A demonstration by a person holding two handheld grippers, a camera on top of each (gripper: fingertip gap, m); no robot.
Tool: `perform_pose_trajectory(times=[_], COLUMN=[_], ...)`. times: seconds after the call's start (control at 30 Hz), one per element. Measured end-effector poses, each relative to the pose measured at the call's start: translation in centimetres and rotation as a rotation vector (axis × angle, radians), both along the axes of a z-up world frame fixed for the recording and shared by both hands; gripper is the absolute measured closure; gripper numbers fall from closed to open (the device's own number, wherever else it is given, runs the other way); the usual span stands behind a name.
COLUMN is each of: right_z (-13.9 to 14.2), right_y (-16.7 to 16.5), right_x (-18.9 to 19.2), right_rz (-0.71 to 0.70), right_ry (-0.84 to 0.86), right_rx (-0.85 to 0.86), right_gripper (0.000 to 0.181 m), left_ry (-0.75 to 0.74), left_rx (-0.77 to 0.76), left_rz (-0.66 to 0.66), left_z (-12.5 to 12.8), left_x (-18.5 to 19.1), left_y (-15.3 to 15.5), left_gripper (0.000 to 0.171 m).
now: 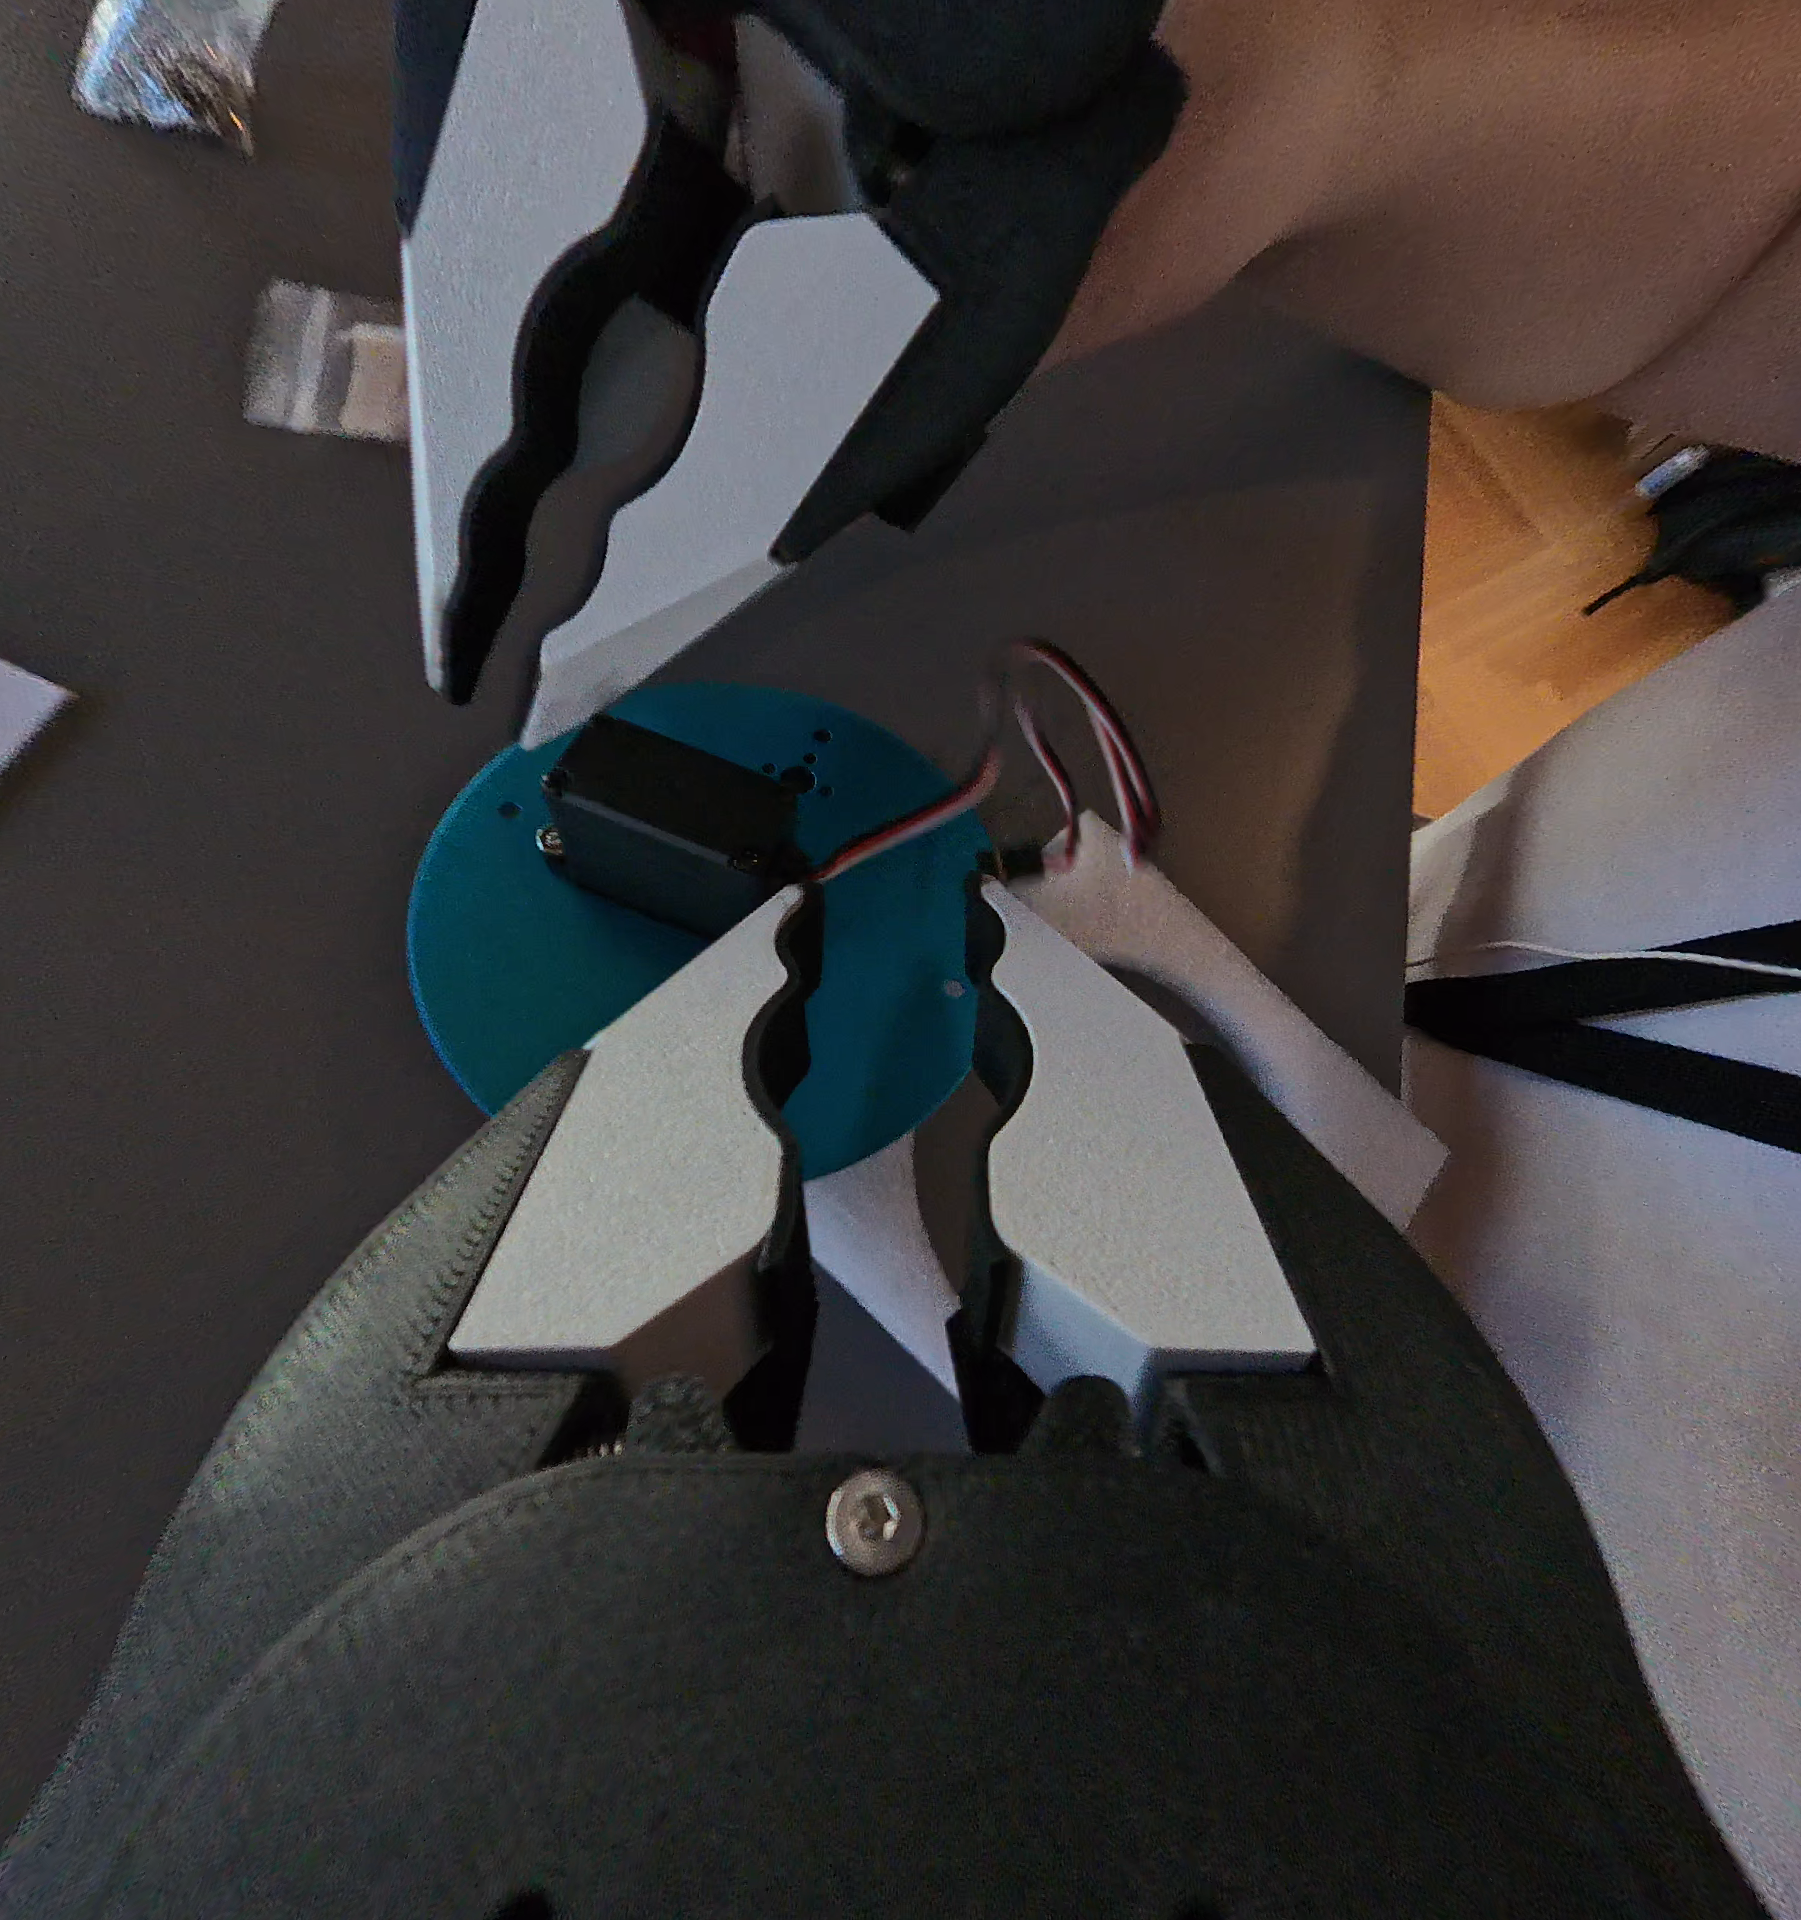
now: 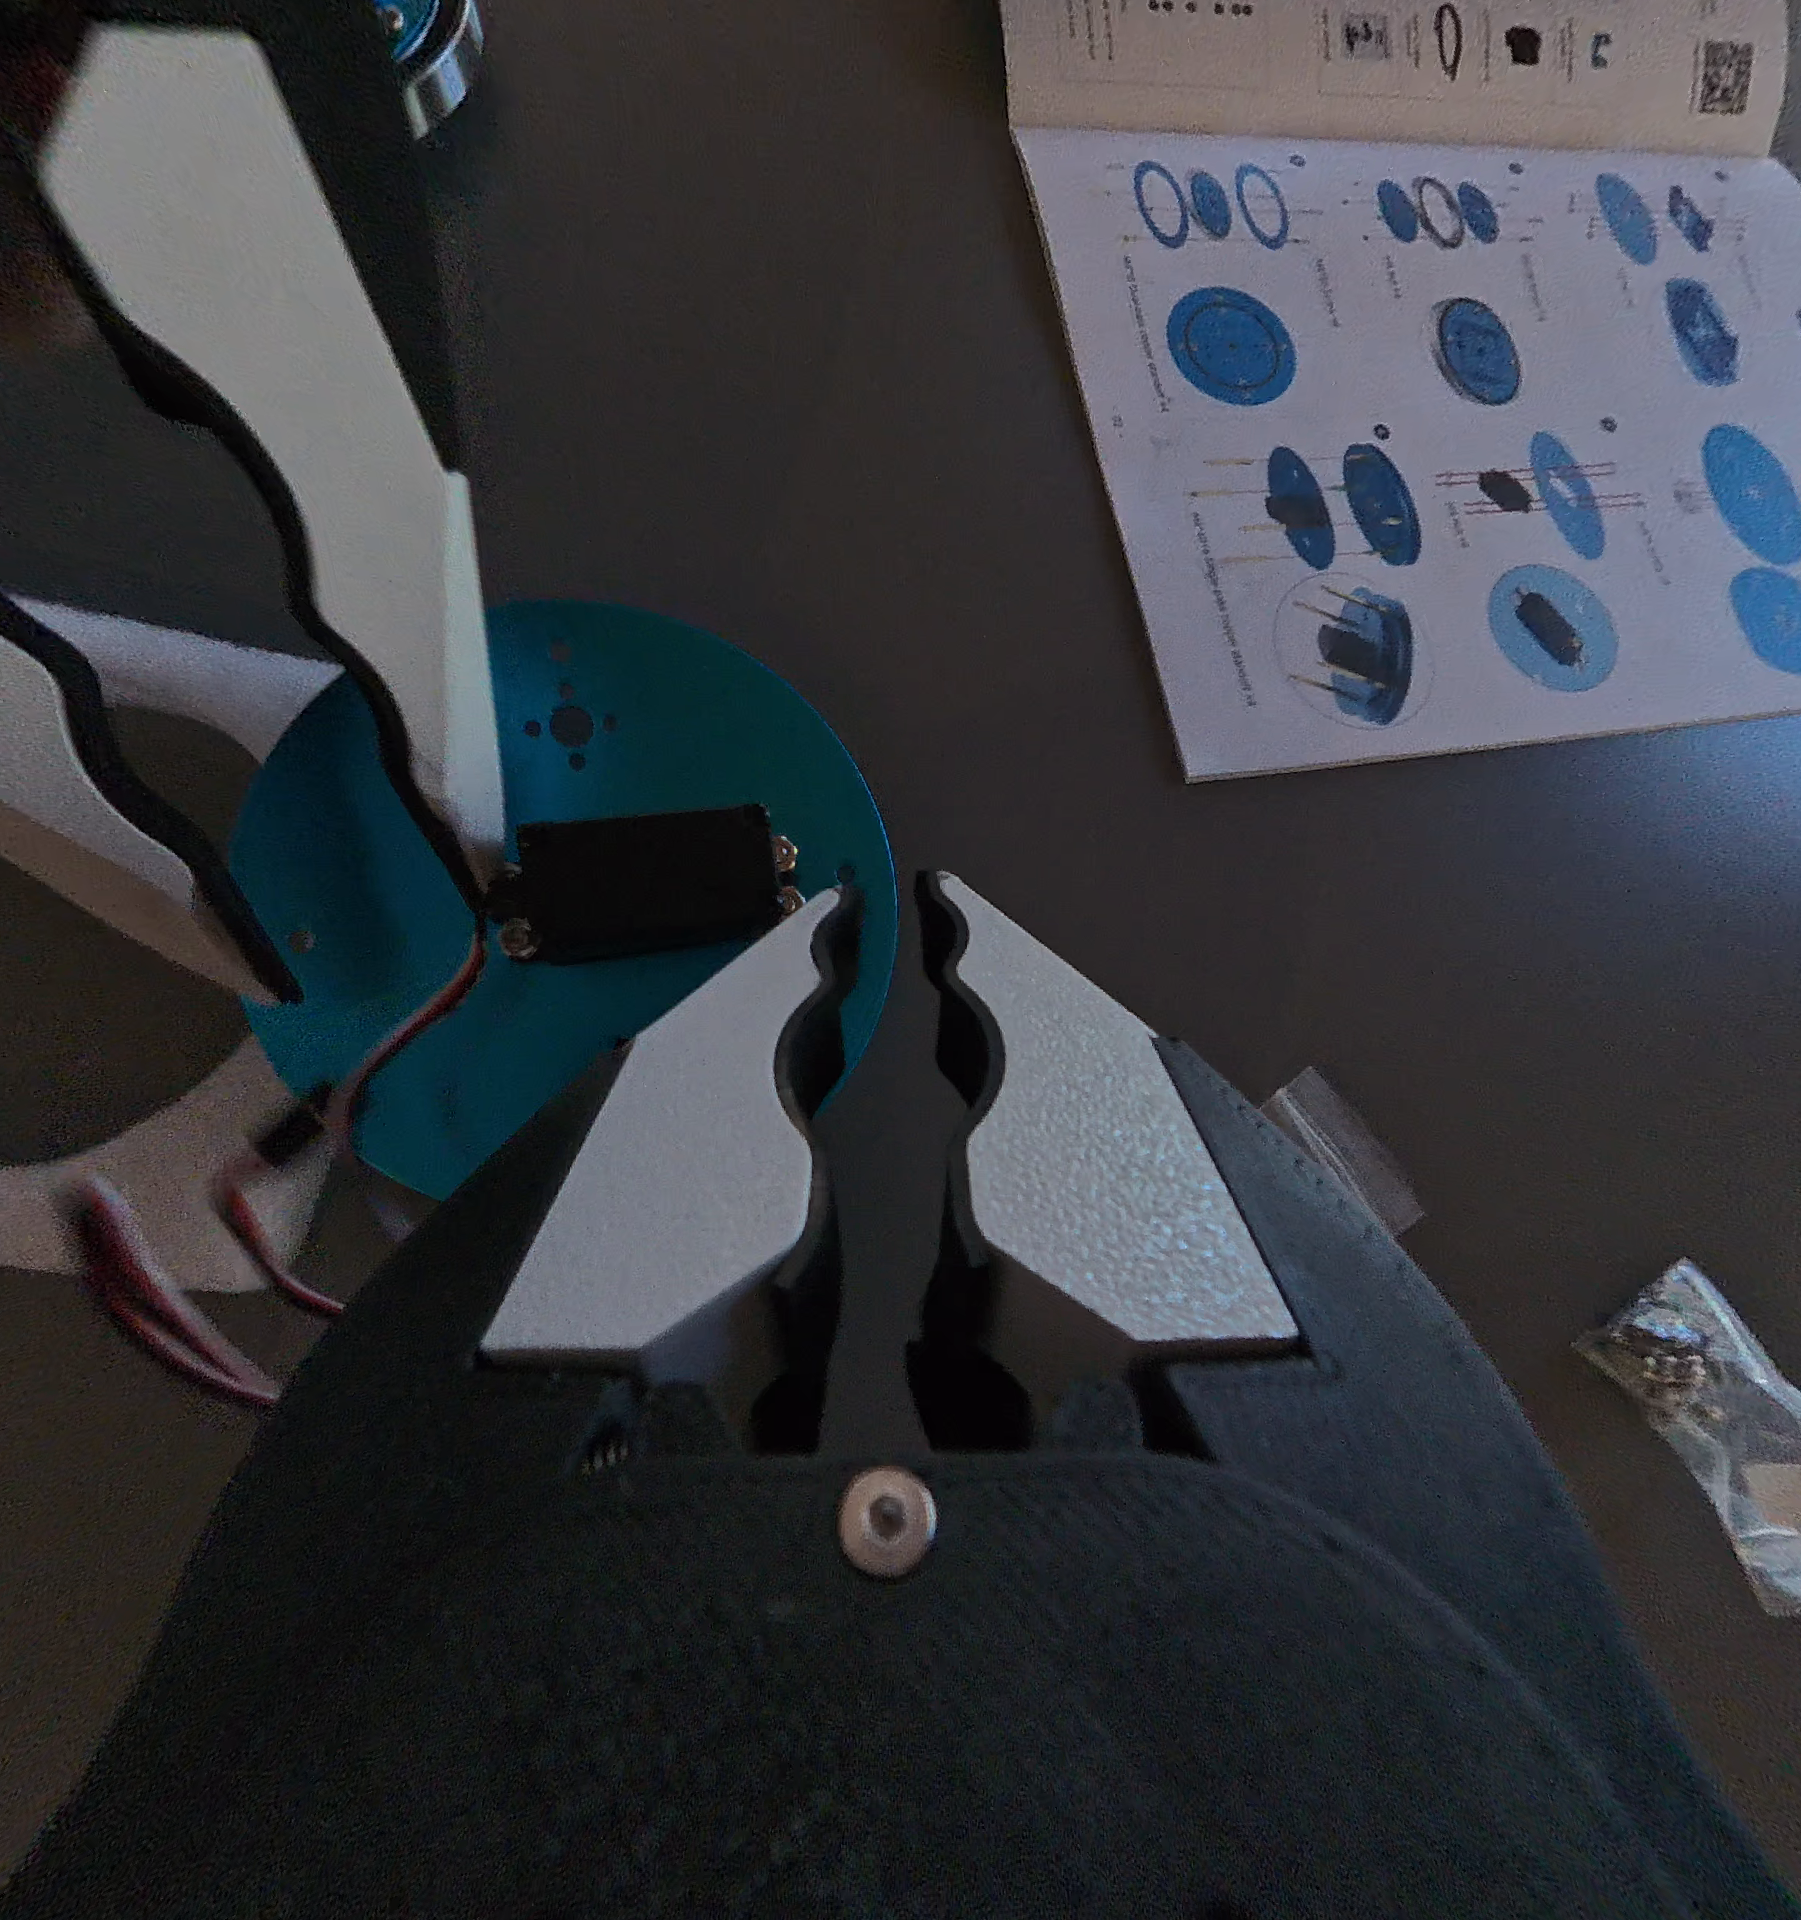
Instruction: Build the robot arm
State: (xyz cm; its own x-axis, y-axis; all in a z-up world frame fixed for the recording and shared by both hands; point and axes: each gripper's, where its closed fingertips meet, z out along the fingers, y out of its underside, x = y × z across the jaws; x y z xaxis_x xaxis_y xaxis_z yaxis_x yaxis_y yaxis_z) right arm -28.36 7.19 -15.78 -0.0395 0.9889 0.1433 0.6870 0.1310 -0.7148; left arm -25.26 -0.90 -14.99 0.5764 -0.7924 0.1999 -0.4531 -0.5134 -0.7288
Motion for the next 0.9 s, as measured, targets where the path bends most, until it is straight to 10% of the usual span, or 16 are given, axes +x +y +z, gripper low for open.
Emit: perform_pose_trajectory(times=[0.23,0.53,0.9], right_z=[1.2,4.3,-0.6], right_y=[-2.3,-11.5,-9.8], right_x=[2.7,3.3,2.4], right_rz=[-0.039,0.066,0.108], right_ry=[0.079,0.224,-0.055], right_rx=[-0.072,-0.196,0.627], right_gripper=[0.16,0.161,0.175], left_ry=[0.238,0.533,0.728], left_rx=[0.324,0.402,0.374], left_rz=[-0.088,-0.705,-0.995], left_z=[3.6,3.1,-0.7], left_x=[-4.8,-2.5,-3.0], left_y=[2.0,4.3,4.9], left_gripper=[0.141,0.123,0.145])
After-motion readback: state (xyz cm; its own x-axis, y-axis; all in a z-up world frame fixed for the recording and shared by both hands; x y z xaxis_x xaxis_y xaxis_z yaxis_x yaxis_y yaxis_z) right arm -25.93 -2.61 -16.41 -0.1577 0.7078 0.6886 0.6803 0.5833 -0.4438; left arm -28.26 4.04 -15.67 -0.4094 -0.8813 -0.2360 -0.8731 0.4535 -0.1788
